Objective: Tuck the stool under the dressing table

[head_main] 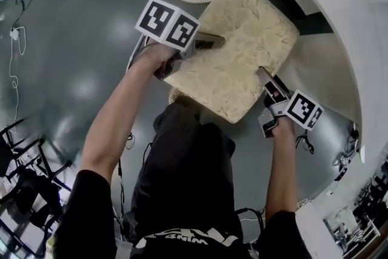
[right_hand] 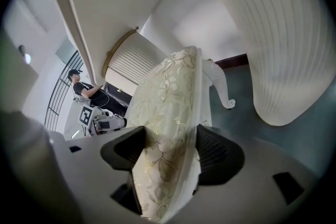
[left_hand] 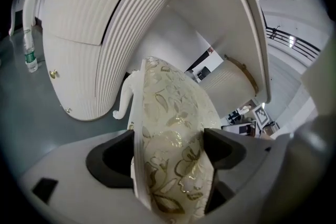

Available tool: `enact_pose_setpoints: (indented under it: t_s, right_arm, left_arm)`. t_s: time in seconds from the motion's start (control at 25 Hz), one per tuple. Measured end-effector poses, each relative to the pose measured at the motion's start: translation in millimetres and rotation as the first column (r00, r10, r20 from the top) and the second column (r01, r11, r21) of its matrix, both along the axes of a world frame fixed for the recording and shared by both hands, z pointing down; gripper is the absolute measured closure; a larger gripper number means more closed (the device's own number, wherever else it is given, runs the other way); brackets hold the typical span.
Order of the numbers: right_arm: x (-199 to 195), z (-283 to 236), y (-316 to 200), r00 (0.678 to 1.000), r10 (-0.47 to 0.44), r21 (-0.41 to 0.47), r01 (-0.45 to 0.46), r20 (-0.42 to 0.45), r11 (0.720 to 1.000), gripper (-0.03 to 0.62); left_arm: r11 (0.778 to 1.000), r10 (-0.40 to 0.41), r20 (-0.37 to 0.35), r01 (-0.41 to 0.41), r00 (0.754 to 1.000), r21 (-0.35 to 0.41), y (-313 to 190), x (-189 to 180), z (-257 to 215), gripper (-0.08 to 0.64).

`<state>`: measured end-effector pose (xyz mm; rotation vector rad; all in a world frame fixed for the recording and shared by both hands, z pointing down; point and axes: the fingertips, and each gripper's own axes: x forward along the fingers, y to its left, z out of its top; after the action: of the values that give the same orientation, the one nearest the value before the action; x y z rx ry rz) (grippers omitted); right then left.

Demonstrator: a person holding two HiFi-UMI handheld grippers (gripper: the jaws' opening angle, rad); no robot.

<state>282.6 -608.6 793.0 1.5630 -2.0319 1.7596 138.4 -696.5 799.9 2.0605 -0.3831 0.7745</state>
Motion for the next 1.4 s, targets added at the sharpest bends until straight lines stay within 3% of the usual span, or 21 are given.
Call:
enact_pose_setpoints:
  t_s: [0.2, 0.36, 0.48, 0.88, 1.04, 1.4]
  right_arm:
    - [-2, 9, -8, 1.000, 0.004, 0.089, -0.004, 0.001, 0.996, 0.264]
    - [9, 26, 5, 0.993, 0.114, 0.000, -0.114, -0.036, 0.993, 0.264]
    - [8, 27, 3, 0.992, 0.124, 0.047, -0.123, -0.031, 0.991, 0.264]
    - [9, 27, 6, 0.987, 0.161, 0.056, -0.160, -0.021, 0.986, 0.264]
    - [11, 24, 3, 0.982, 0.188, 0.136, -0.183, -0.027, 0.974, 0.264]
    - [10, 13, 8, 0.966, 0.257, 0.207, -0.253, 0.006, 0.945, 0.268]
  left_arm:
    - [0.998, 0.049, -0.015, -0.049, 0.999, 0.035, -9, 9, 14, 0.141]
    - [0.996, 0.077, -0.025, -0.076, 0.997, 0.046, -11, 13, 22, 0.141]
    - [0.994, 0.087, -0.047, -0.084, 0.995, 0.064, -13, 15, 24, 0.144]
    - [0.996, 0.069, -0.094, -0.063, 0.993, 0.071, -17, 17, 24, 0.149]
    - [0.992, 0.085, -0.128, -0.072, 0.988, 0.099, -18, 21, 25, 0.152]
    - [0.994, 0.046, -0.133, -0.033, 0.990, 0.103, -14, 15, 15, 0.150]
